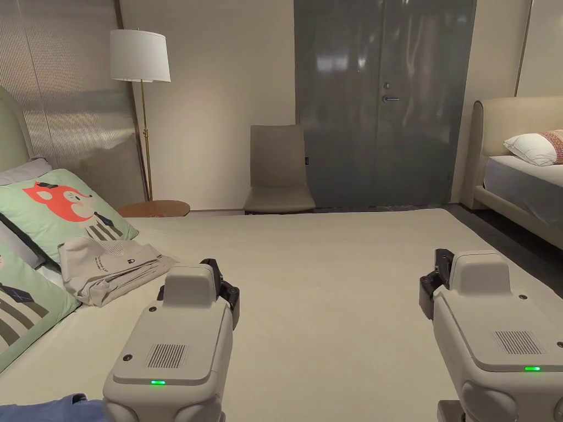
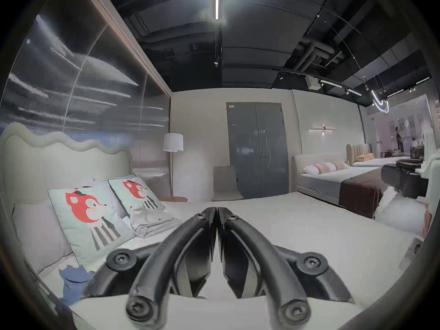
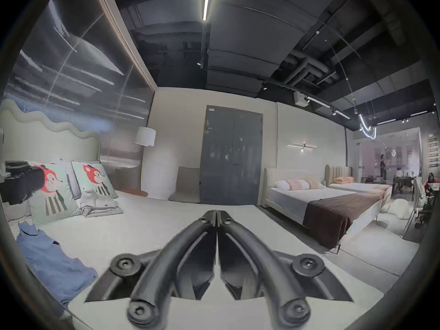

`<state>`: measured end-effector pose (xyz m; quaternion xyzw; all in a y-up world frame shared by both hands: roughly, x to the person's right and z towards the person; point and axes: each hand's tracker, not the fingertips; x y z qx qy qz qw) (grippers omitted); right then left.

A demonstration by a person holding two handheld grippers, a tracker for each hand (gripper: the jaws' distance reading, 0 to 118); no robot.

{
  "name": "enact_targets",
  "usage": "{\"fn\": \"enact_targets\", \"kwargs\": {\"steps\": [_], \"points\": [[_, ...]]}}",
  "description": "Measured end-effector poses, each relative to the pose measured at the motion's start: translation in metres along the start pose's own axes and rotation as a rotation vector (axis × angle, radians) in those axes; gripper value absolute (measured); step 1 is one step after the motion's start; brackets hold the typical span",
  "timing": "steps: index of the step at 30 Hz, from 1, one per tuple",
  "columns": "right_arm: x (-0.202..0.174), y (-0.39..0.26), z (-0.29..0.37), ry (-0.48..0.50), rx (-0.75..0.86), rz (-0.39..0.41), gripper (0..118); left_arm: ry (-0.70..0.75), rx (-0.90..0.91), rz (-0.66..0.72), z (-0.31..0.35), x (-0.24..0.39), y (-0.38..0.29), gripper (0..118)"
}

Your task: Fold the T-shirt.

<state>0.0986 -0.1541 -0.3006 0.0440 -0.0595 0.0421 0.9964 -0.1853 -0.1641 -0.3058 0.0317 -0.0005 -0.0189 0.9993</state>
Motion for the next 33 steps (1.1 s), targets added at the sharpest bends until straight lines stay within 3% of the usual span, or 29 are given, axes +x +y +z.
{"fn": "enact_targets", "kwargs": {"steps": [3, 8, 12, 21, 28, 33], "points": [[0.006, 0.000, 0.001, 0.041, -0.008, -0.032, 1, -0.024, -0.002, 0.024, 0.000, -0.001, 0.001, 0], [-0.002, 0.001, 0.001, 0.058, -0.002, -0.017, 1, -0.002, 0.001, 0.011, 0.004, -0.008, 0.002, 0], [-0.030, 0.005, -0.006, 0.128, 0.008, -0.038, 1, 0.063, -0.003, -0.004, 0.013, -0.036, 0.006, 0], [-0.129, 0.003, -0.017, 0.381, -0.008, -0.100, 1, 0.323, -0.051, -0.022, 0.056, -0.132, 0.006, 0], [-0.162, -0.007, -0.022, 0.442, -0.042, -0.103, 1, 0.363, -0.148, 0.001, 0.055, -0.159, -0.017, 0], [-0.164, -0.026, -0.029, 0.444, -0.095, -0.087, 1, 0.335, -0.348, 0.073, 0.037, -0.168, -0.064, 1]]}}
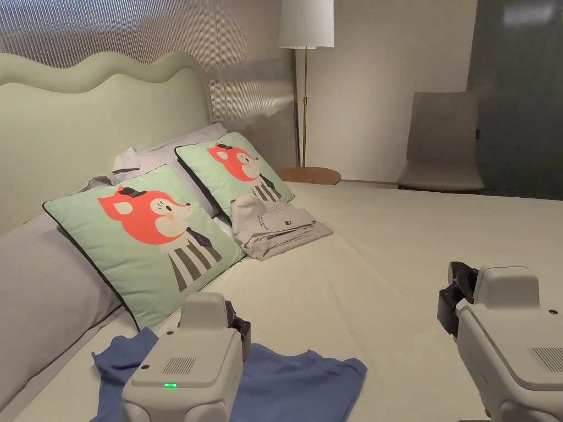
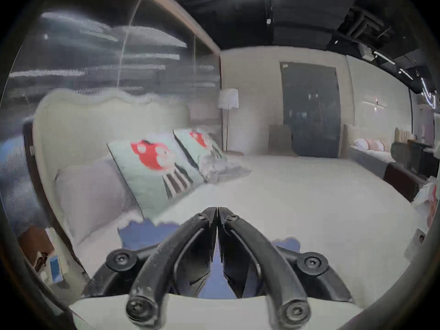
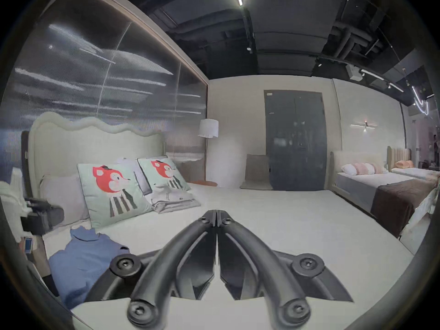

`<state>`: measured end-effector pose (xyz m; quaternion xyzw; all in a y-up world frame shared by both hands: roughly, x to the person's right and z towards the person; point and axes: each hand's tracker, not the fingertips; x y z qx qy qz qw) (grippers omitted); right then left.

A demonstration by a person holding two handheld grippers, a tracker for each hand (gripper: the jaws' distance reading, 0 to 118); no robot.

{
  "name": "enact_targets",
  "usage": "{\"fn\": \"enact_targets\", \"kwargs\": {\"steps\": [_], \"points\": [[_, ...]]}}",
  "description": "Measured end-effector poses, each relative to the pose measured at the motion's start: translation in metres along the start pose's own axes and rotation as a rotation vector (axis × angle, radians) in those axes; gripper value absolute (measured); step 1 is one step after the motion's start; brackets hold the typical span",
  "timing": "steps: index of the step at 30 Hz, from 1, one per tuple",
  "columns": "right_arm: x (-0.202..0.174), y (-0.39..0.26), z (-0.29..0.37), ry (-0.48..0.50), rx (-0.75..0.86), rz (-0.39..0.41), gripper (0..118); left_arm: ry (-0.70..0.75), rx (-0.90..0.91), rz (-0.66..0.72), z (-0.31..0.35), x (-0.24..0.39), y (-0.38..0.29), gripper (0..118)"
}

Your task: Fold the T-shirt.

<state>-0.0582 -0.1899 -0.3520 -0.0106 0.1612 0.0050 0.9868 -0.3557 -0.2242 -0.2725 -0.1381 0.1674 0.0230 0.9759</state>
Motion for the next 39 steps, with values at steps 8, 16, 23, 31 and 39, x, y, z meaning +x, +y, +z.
{"fn": "enact_targets", "kwargs": {"steps": [8, 16, 23, 31, 39], "points": [[0.010, -0.033, -0.020, -0.019, -0.112, -0.008, 1, -0.007, -0.479, 0.115, -0.065, -0.008, -0.087, 97], [0.012, -0.054, -0.032, -0.020, -0.183, 0.003, 1, 0.056, -0.646, 0.106, -0.091, -0.019, -0.144, 68], [0.020, -0.046, -0.024, -0.029, -0.162, -0.034, 1, 0.043, -0.560, 0.107, -0.078, -0.020, -0.112, 2], [0.049, -0.020, 0.012, -0.076, -0.085, -0.041, 1, -0.102, -0.253, 0.120, -0.026, 0.014, -0.009, 2], [0.101, 0.001, 0.075, -0.196, -0.001, -0.060, 1, -0.433, 0.069, 0.053, 0.031, 0.112, 0.076, 2]]}}
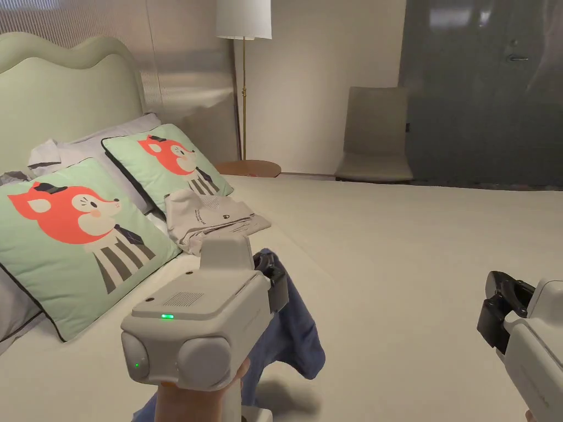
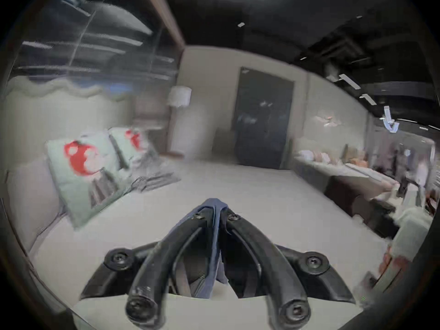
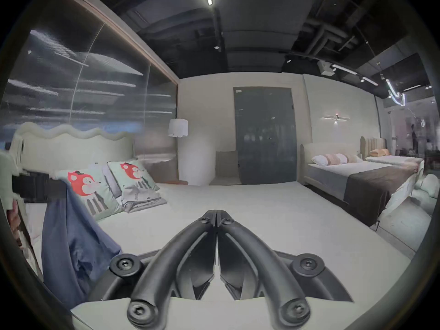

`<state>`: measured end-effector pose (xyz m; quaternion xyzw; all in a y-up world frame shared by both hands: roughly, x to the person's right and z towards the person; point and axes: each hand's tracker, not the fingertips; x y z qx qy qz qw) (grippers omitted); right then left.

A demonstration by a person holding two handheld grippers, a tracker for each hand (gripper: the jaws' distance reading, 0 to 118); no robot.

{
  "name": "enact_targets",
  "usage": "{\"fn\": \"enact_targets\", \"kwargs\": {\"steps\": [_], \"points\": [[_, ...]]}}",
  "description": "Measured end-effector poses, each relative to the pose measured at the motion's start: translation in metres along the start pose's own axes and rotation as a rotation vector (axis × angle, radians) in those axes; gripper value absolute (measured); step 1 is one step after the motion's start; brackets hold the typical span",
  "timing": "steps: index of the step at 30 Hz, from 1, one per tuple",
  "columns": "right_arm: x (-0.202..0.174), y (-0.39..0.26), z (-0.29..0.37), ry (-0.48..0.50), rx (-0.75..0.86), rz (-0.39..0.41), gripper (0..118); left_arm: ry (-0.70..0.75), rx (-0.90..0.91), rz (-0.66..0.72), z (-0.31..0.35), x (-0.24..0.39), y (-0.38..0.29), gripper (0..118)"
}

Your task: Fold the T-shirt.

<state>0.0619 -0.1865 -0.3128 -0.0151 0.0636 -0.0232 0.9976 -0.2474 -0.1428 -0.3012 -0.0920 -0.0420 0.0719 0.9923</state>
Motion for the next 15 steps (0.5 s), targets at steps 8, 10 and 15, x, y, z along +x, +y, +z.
{"fn": "enact_targets", "kwargs": {"steps": [8, 10, 15], "points": [[0.072, 0.013, 0.057, -0.177, 0.050, -0.015, 1, -0.359, -0.025, -0.050, -0.028, 0.133, -0.016, 2], [0.089, 0.012, 0.071, -0.218, 0.053, -0.014, 1, -0.435, -0.104, -0.037, -0.039, 0.160, -0.042, 2], [0.116, 0.004, 0.092, -0.284, 0.031, -0.013, 1, -0.541, -0.394, -0.036, -0.061, 0.206, -0.135, 2]]}}
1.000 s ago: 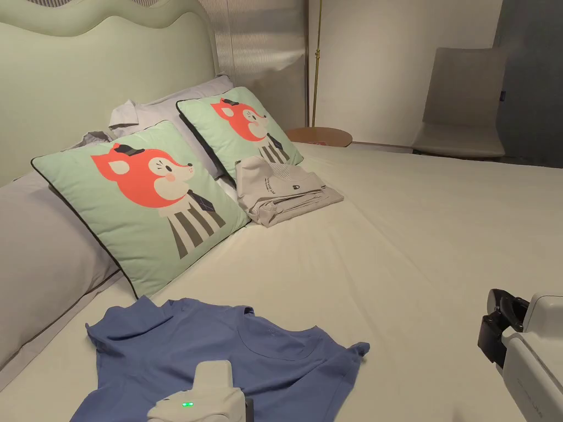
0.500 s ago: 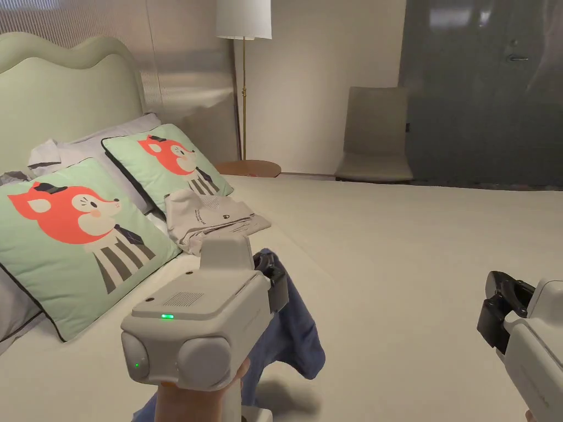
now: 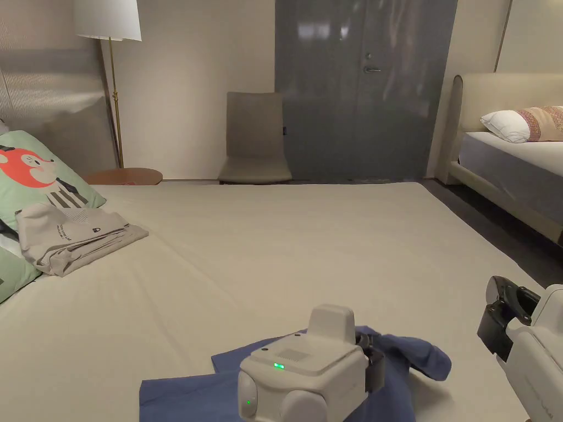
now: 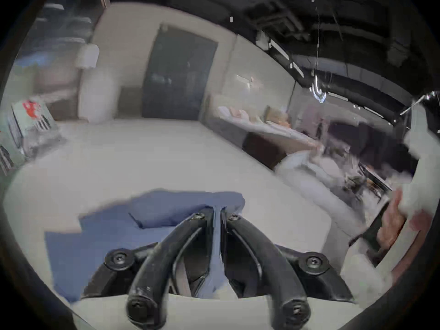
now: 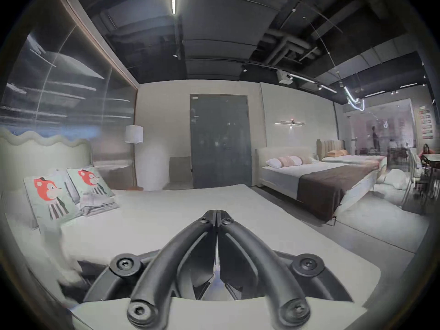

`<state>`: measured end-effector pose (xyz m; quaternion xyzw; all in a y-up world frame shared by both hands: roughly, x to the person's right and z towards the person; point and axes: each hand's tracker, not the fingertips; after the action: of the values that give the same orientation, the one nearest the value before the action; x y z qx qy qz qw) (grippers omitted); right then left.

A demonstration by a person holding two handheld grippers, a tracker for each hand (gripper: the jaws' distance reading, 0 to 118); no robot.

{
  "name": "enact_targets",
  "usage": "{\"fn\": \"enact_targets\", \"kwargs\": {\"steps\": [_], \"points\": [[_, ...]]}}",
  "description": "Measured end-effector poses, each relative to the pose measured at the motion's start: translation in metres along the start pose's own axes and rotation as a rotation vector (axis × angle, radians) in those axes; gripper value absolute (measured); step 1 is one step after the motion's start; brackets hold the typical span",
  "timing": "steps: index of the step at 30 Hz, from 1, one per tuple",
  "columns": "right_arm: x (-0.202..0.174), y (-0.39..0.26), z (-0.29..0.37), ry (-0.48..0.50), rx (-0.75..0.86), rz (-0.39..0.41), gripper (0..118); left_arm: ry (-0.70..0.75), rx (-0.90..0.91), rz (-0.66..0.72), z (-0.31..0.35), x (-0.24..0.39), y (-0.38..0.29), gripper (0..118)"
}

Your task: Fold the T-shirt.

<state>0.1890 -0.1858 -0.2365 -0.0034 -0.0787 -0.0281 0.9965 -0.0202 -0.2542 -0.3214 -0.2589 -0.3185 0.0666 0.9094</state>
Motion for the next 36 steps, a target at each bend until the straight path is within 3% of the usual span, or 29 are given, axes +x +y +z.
{"fn": "enact_targets", "kwargs": {"steps": [5, 11, 12, 13, 14, 15, 16, 17, 20, 27, 28, 31, 32, 34, 36], "points": [[0.010, -0.012, 0.003, -0.021, -0.035, -0.007, 1, -0.045, -0.280, 0.018, -0.049, 0.016, -0.082, 2], [0.004, -0.019, 0.004, -0.007, -0.052, -0.002, 1, -0.008, -0.361, 0.015, -0.062, 0.013, -0.115, 2], [0.003, -0.020, 0.003, -0.002, -0.053, 0.004, 1, -0.011, -0.358, 0.030, -0.060, 0.009, -0.112, 10], [0.002, -0.020, 0.003, 0.003, -0.052, 0.010, 1, -0.007, -0.345, 0.050, -0.057, 0.007, -0.107, 26], [0.000, -0.020, 0.002, 0.005, -0.051, 0.014, 1, 0.018, -0.306, 0.071, -0.051, 0.003, -0.101, 53], [-0.001, -0.020, 0.002, 0.007, -0.051, 0.015, 1, 0.043, -0.267, 0.068, -0.044, 0.000, -0.094, 89], [-0.002, -0.018, 0.001, 0.012, -0.050, 0.013, 1, 0.069, -0.213, 0.060, -0.033, -0.006, -0.084, 104], [-0.003, -0.018, 0.000, 0.017, -0.048, 0.011, 1, 0.098, -0.149, 0.054, -0.020, -0.013, -0.073, 106], [-0.008, -0.016, -0.003, 0.026, -0.038, 0.016, 1, 0.189, 0.034, 0.045, 0.031, -0.043, -0.033, 105], [-0.025, -0.015, -0.010, 0.058, -0.017, -0.004, 1, 0.546, 0.435, 0.047, 0.167, -0.107, 0.028, 101], [-0.027, -0.015, -0.012, 0.064, -0.016, -0.009, 1, 0.581, 0.477, 0.041, 0.183, -0.112, 0.032, 92], [-0.034, -0.015, -0.014, 0.076, -0.013, -0.011, 1, 0.717, 0.525, 0.007, 0.213, -0.122, 0.039, 29], [-0.036, -0.015, -0.014, 0.081, -0.013, -0.011, 1, 0.747, 0.528, -0.002, 0.219, -0.125, 0.039, 15], [-0.038, -0.015, -0.014, 0.087, -0.011, -0.014, 1, 0.734, 0.518, 0.003, 0.227, -0.130, 0.038, 1], [-0.040, -0.015, -0.015, 0.093, -0.012, -0.012, 1, 0.722, 0.511, 0.023, 0.230, -0.133, 0.034, 1]]}}
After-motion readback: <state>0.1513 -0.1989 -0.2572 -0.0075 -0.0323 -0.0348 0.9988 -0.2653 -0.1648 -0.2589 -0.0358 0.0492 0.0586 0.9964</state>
